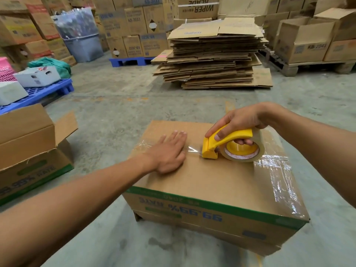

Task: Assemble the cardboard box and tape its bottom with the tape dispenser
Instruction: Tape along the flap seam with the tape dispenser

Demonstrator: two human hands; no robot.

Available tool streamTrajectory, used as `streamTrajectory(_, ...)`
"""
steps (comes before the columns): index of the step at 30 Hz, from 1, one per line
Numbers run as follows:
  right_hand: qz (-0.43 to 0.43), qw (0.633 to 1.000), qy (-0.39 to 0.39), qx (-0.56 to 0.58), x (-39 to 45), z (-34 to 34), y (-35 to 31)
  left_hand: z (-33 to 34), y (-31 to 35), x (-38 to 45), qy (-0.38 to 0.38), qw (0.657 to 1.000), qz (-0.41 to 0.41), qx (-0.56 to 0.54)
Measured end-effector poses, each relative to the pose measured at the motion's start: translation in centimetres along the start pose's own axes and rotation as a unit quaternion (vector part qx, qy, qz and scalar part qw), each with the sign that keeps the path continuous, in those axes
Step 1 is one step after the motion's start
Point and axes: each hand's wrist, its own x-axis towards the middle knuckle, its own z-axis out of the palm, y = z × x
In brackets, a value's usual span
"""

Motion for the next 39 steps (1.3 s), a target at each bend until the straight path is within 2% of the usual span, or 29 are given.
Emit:
streamTrajectory(4, 0.008, 1.000, -0.003, -0.021, 0.4, 0.2, -0.4, 2.0, 3.3, 1.3, 0.008, 0.999, 0.010, -0.049)
streamTrajectory(13, 0.040, 0.998, -0.041, -0.032, 1.2, 0.0, -1.1, 3.1, 2.9, 1.7, 0.021, 0.999, 0.013, -0.032)
streamTrajectory(29, 0.045, 0.998, -0.040, -0.023, 0.5, -0.5, 0.0, 3.4, 2.4, 1.6, 0.026, 0.999, 0.018, -0.037)
streamTrajectory(35, 0.059, 0.997, -0.045, 0.018, -4.3, -2.2, 4.6, 3.4, 2.3, 1.6, 0.026, 0.999, 0.024, -0.033)
streamTrajectory(39, 0.078, 0.995, -0.019, 0.062, -8.5, -3.2, 8.6, 3.4, 2.3, 1.6, 0.028, 0.999, 0.025, -0.026)
